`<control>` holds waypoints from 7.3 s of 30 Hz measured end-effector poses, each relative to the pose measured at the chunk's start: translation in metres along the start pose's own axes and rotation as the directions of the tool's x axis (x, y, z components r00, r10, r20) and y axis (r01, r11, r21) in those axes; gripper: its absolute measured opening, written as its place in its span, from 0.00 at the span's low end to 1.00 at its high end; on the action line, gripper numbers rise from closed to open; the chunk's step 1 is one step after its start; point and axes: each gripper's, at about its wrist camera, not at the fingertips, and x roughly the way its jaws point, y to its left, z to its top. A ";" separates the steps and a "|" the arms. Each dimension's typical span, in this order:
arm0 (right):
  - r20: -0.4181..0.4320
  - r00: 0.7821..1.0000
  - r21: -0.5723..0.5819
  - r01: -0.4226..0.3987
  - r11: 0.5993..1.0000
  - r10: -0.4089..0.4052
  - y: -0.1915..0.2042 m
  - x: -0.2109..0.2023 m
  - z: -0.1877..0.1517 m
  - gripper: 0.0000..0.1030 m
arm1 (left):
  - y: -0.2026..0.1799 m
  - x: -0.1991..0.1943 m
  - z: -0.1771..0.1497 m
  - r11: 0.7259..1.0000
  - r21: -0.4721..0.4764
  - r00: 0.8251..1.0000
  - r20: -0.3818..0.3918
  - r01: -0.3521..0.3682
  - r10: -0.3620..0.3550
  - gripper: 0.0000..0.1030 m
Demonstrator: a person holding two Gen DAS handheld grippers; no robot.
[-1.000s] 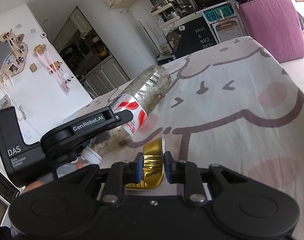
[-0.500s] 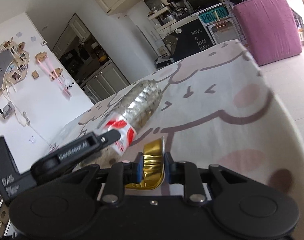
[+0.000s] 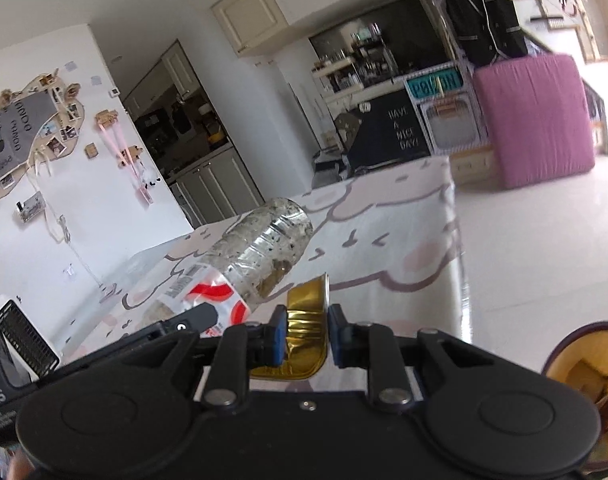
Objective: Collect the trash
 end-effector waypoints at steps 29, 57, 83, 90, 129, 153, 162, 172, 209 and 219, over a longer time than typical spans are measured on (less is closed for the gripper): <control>0.109 0.959 -0.118 0.272 0.955 -0.260 -0.123 -0.142 -0.003 0.22 | -0.170 -0.025 -0.062 0.982 0.143 0.991 -0.069 0.127 -0.118 0.66; -0.059 0.926 0.109 0.377 0.920 -0.373 -0.280 -0.113 -0.043 0.22 | -0.288 0.120 -0.138 0.756 0.537 0.845 -0.533 0.374 -0.040 0.66; -0.385 0.853 0.077 0.411 0.908 -0.353 -0.353 -0.018 -0.068 0.22 | -0.320 0.245 -0.266 0.253 0.645 0.601 -0.764 0.721 0.234 0.68; -0.414 0.839 0.059 0.412 0.909 -0.353 -0.369 0.006 -0.066 0.22 | -0.322 0.270 -0.289 0.250 0.614 0.560 -0.788 0.749 0.257 0.68; -0.492 0.786 0.028 0.444 0.895 -0.375 -0.397 0.028 -0.080 0.49 | -0.320 0.304 -0.272 0.671 0.398 0.445 -0.888 0.626 0.112 0.98; -0.403 0.784 -0.001 0.516 0.857 -0.472 -0.352 -0.034 -0.053 0.98 | -0.286 0.201 -0.192 0.891 0.337 0.634 -0.770 0.306 0.074 1.00; -0.335 0.799 -0.084 0.503 0.860 -0.500 -0.299 -0.083 -0.037 1.00 | -0.272 0.126 -0.151 0.909 0.301 0.721 -0.693 0.287 0.002 1.00; -0.241 0.843 -0.034 0.489 0.872 -0.482 -0.268 -0.156 -0.025 1.00 | -0.249 0.042 -0.115 0.951 0.218 0.828 -0.558 0.221 -0.065 1.00; 0.110 0.862 -0.115 0.505 0.855 -0.494 -0.175 -0.298 -0.122 1.00 | -0.198 -0.127 -0.170 0.967 0.239 0.984 -0.172 0.086 -0.045 1.00; 0.129 0.840 -0.119 0.540 0.833 -0.526 -0.174 -0.290 -0.137 1.00 | -0.199 -0.131 -0.188 0.970 0.234 0.986 -0.167 0.062 -0.023 1.00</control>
